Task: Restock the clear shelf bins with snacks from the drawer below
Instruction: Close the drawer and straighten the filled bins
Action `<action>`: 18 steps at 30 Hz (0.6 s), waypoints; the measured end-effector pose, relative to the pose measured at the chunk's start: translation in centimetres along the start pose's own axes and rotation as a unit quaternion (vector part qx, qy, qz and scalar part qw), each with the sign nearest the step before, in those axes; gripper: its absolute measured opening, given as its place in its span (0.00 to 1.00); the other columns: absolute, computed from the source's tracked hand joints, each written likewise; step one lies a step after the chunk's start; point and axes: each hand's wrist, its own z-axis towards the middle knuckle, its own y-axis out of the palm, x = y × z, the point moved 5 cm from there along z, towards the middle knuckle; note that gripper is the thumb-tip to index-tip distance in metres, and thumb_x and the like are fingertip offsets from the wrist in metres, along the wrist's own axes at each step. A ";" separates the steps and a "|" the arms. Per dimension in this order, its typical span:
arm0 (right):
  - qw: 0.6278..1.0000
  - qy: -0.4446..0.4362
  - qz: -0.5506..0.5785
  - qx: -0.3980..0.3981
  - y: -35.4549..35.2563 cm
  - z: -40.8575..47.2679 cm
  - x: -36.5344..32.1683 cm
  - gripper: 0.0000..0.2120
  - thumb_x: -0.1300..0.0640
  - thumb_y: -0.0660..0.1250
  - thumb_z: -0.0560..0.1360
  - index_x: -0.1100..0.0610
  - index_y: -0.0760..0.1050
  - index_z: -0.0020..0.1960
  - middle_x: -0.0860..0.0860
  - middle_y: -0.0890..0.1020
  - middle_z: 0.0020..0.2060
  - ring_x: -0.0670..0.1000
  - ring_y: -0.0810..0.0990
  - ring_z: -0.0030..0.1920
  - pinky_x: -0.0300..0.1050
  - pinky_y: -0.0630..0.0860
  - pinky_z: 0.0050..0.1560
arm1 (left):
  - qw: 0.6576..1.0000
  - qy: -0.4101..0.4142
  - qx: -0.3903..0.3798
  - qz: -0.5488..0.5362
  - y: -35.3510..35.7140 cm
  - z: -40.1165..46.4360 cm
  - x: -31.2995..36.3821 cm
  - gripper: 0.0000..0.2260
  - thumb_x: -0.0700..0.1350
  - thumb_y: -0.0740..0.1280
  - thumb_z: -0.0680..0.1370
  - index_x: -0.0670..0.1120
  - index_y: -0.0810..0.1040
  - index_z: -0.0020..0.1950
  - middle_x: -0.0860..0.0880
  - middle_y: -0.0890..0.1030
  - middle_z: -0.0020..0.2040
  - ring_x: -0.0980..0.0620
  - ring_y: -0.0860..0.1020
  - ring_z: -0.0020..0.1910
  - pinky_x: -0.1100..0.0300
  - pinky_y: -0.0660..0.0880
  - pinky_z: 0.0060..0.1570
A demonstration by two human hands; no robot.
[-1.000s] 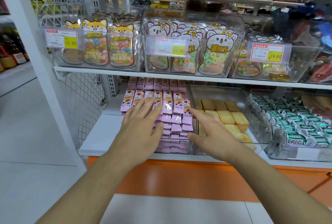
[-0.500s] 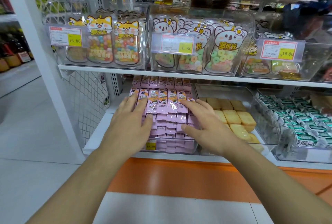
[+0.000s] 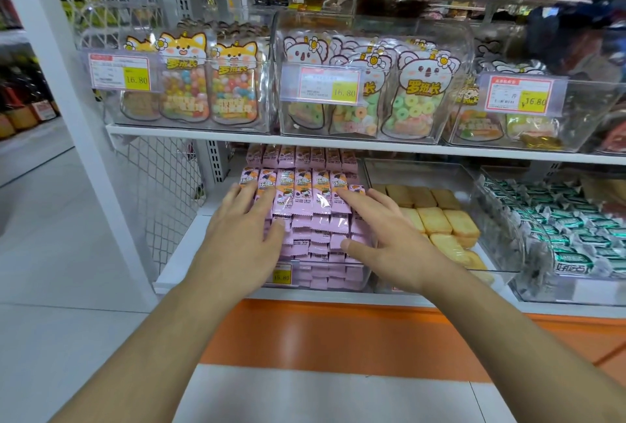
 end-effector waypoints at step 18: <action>0.999 0.032 0.005 0.008 -1.5 -3.5 2.1 0.38 0.43 0.67 0.81 0.37 0.49 0.84 0.39 0.54 0.83 0.41 0.43 0.82 0.50 0.48 0.82 | 0.995 0.096 0.028 0.023 1.7 -1.7 4.4 0.28 0.59 0.53 0.81 0.56 0.63 0.82 0.54 0.56 0.84 0.52 0.47 0.84 0.53 0.44 0.82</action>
